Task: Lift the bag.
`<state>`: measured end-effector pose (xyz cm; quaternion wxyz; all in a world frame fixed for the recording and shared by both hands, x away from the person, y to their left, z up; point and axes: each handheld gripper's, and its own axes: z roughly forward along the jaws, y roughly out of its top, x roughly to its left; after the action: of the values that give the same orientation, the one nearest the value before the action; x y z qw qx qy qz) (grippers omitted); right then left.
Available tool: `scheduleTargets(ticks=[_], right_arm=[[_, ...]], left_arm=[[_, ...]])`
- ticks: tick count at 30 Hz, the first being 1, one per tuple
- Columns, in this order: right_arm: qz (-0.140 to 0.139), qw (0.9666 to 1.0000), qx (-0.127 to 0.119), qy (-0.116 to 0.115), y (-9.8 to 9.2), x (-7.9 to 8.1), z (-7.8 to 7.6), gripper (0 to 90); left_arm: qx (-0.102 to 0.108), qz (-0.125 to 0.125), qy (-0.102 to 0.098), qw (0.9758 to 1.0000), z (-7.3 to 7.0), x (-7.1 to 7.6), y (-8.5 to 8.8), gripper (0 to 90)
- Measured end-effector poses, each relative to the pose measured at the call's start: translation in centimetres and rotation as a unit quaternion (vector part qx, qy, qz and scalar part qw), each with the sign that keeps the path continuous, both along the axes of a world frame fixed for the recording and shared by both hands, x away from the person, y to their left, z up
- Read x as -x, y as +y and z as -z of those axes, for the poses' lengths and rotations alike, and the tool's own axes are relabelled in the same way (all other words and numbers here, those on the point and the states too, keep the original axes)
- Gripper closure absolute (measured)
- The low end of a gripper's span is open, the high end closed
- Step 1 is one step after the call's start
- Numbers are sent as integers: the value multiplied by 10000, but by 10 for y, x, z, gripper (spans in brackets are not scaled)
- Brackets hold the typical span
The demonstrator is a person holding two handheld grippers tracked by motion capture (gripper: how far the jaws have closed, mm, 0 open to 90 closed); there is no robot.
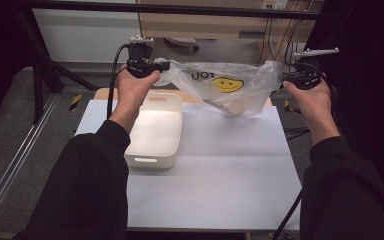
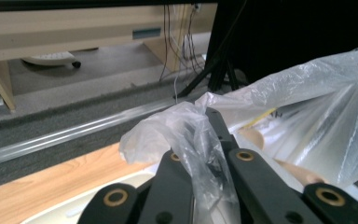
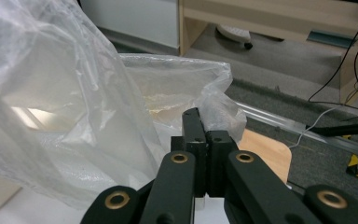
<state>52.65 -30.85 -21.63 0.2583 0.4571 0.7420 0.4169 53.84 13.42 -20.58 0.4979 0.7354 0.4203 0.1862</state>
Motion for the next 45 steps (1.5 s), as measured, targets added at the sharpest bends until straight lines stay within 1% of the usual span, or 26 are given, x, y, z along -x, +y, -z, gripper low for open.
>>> scheduleTargets(ticks=[2, 4, 6, 8, 11, 15, 22, 27, 30, 33, 35, 37, 41, 44, 45], right_arm=[[-25, 10000, 25, 32, 0, 1, 4, 900], [-47, 10000, 22, 40, -1, 2, 7, 900], [-52, 10000, 20, 58, -1, 2, 9, 900], [-58, 10000, -14, 64, -1, 3, 10, 900], [-101, 9999, 17, 63, 0, 5, 9, 900], [-162, 9999, 5, 43, 1, 10, 11, 900], [-226, 9997, -65, 35, 1, 20, 21, 900], [-310, 9995, -104, 48, 2, 32, 29, 900], [-370, 9993, -83, 59, 3, 39, 36, 900], [-377, 9992, -56, 80, 4, 47, 44, 900], [-383, 9992, -47, 79, 4, 54, 51, 900], [-391, 9991, -129, 85, 2, 61, 57, 900], [-407, 9990, -161, 76, 2, 76, 71, 900], [-433, 9988, -195, 75, 1, 86, 81, 900], [-422, 9987, -257, 94, 2, 90, 86, 900]], left_arm=[[7, 27, 106, 9999, 5, 2, 2, 900], [-20, 76, 152, 9999, 10, 5, 3, 900], [8, 102, 161, 9998, 13, 8, 4, 900], [-8, 123, 156, 9998, 15, 12, 6, 900], [-75, 201, 191, 9996, 18, 18, 8, 900], [-111, 305, 215, 9992, 22, 29, 12, 900], [-100, 510, 313, 9982, 35, 50, 17, 900], [-10, 659, 436, 9969, 47, 66, 24, 900], [33, 728, 513, 9960, 55, 76, 26, 900], [-11, 830, 545, 9951, 62, 88, 26, 900], [-3, 895, 555, 9944, 67, 96, 26, 900], [42, 950, 566, 9939, 72, 103, 27, 900], [88, 1051, 618, 9925, 88, 119, 29, 900], [243, 1121, 713, 9908, 104, 131, 31, 900], [271, 1139, 752, 9903, 108, 133, 32, 900]])
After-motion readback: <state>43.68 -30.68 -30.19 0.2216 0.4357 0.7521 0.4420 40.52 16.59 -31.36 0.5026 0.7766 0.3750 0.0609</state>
